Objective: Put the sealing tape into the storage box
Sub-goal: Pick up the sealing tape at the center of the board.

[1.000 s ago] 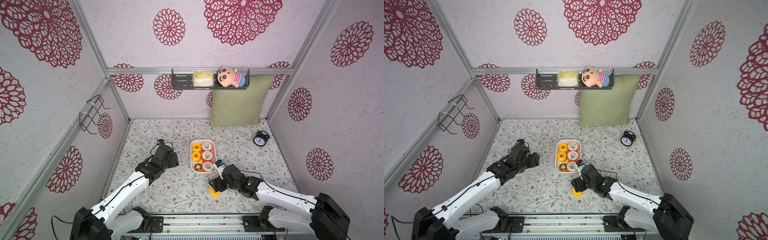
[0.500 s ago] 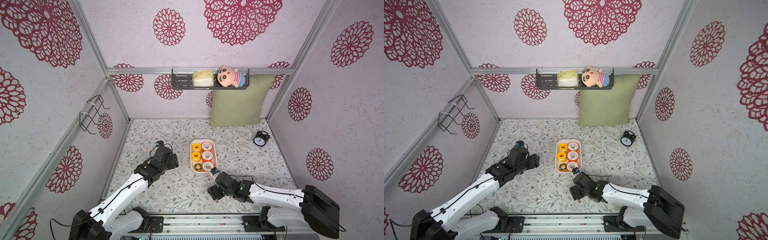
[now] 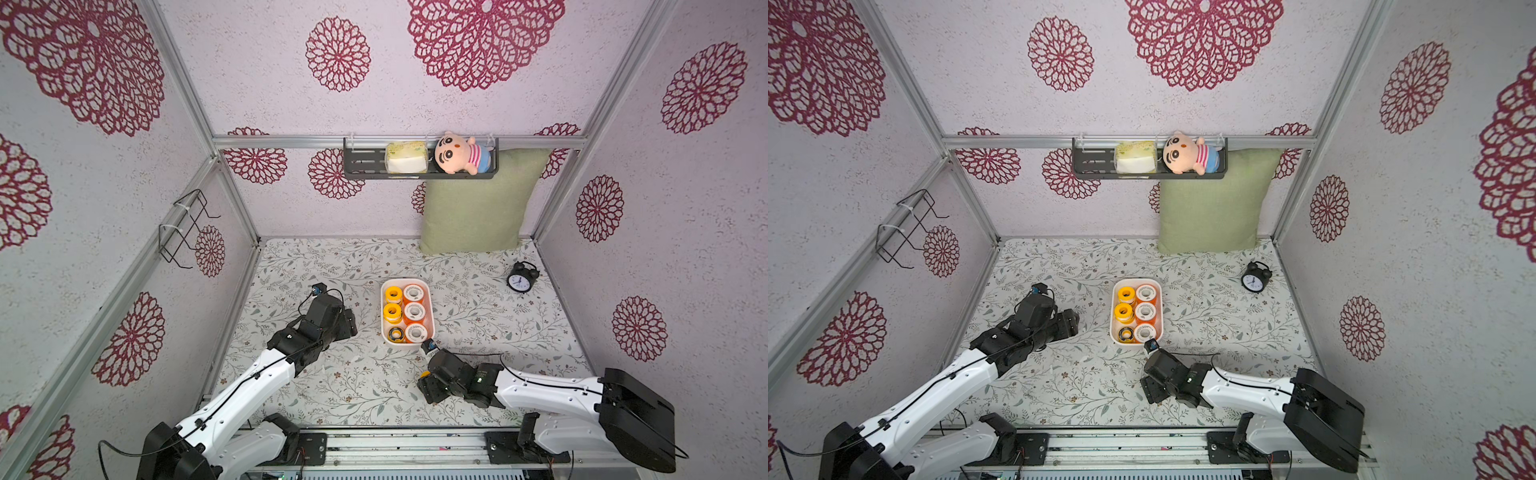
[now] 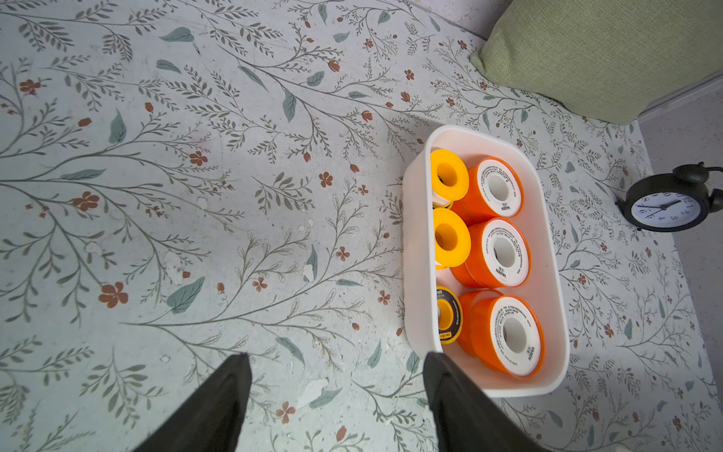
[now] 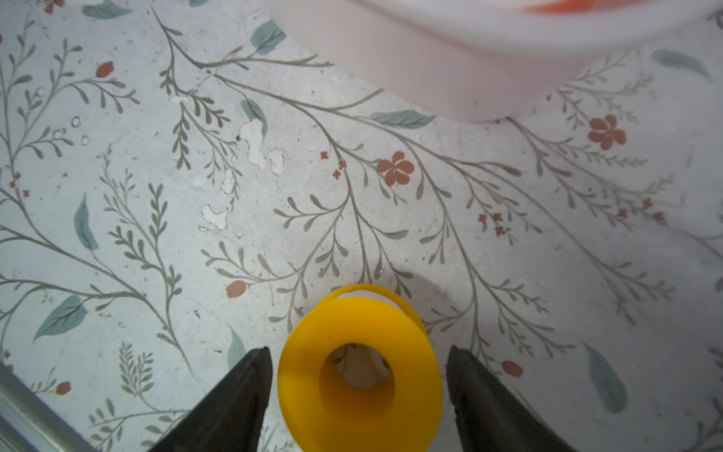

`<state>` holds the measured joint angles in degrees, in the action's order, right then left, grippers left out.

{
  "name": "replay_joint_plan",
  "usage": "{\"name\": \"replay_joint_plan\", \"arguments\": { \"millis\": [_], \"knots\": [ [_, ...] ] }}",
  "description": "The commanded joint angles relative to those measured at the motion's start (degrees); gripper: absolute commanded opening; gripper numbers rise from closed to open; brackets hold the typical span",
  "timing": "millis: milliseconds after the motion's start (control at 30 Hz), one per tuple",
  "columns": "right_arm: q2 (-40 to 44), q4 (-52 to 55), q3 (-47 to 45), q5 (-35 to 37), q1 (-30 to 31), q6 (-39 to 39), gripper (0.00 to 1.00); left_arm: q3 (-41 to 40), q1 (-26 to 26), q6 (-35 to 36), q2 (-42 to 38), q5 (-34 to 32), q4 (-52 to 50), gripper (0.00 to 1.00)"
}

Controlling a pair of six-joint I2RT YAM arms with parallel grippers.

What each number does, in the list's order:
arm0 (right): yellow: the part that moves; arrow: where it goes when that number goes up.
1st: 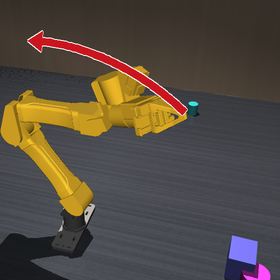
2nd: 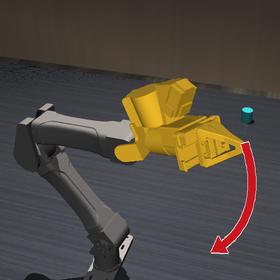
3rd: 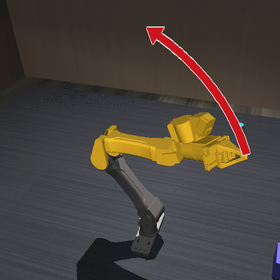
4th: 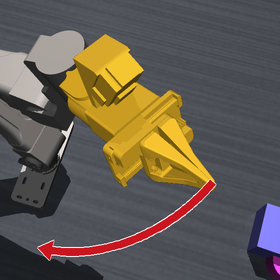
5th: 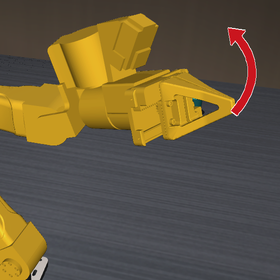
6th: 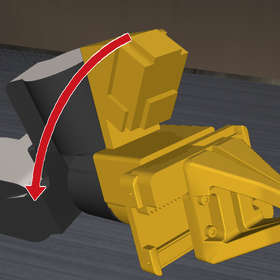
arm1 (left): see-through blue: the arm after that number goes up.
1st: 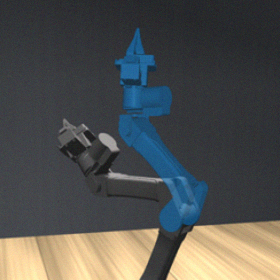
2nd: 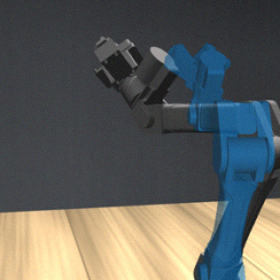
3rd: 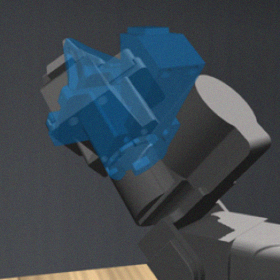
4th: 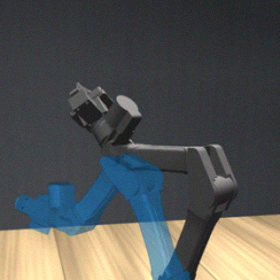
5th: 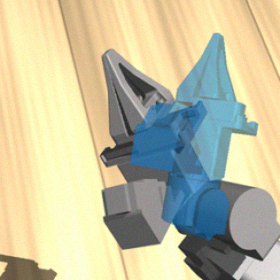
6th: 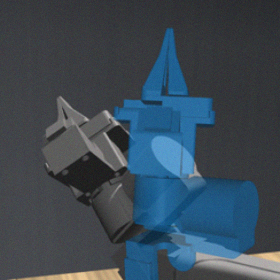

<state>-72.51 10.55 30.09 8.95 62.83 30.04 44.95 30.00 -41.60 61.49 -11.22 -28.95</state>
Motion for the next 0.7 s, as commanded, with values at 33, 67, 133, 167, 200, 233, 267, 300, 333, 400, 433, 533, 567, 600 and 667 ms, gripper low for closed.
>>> {"name": "replay_joint_plan", "arguments": {
  "millis": [33,67,133,167,200,233,267,300,333,400,433,533,567,600,667],
  "knots": [
    [-0.44,0.59,1.18,1.59,0.64,1.00,0.75,-0.83,-0.38,-0.21,-0.49,0.15,1.13,0.77],
    [-0.61,0.48,1.20,1.59,0.63,1.06,0.74,-0.91,-0.35,-0.17,-0.42,0.17,1.16,0.77],
    [-0.91,0.49,1.20,1.72,0.71,1.11,0.74,-0.92,-0.38,-0.14,-0.48,0.24,1.18,0.77],
    [-0.99,0.40,1.20,1.71,0.72,1.14,0.73,-0.92,-0.38,-0.15,-0.42,0.24,1.18,0.77],
    [-1.14,0.39,1.20,1.77,0.72,1.17,0.72,-0.92,-0.36,-0.14,-0.41,0.26,1.13,0.77],
    [-1.26,0.36,1.29,1.84,0.78,1.17,0.72,-0.92,-0.38,-0.16,-0.34,0.32,1.18,0.77],
    [-1.32,0.40,1.29,1.94,0.81,1.26,0.72,-0.92,-0.38,-0.14,-0.37,0.32,1.18,0.77],
    [-1.34,0.29,1.29,1.95,0.81,1.31,0.71,-0.95,-0.36,-0.14,-0.27,0.33,1.17,0.77],
    [-1.45,0.26,1.29,1.95,0.81,1.28,0.71,-1.00,-0.38,-0.23,-0.24,0.32,1.26,0.77],
    [-1.45,0.10,1.29,1.87,0.84,1.26,0.70,-0.98,-0.38,-0.21,-0.21,0.40,1.26,0.77],
    [-1.41,0.09,1.31,1.94,0.89,1.27,0.69,-1.00,-0.38,-0.31,-0.15,0.41,1.26,0.77],
    [-1.12,0.13,1.39,1.76,0.90,1.24,0.65,-1.09,-0.38,-0.35,-0.16,0.41,1.26,0.77],
    [-0.98,0.09,1.38,1.78,0.93,1.21,0.64,-1.09,-0.38,-0.36,-0.17,0.40,1.26,0.77],
    [-0.84,0.09,1.38,1.78,0.90,1.17,0.62,-1.18,-0.38,-0.33,-0.22,0.41,1.26,0.77],
    [-0.49,0.25,1.30,2.25,0.90,1.43,0.61,-1.18,-0.38,-0.37,-0.30,0.38,1.26,0.77]
  ]
}}
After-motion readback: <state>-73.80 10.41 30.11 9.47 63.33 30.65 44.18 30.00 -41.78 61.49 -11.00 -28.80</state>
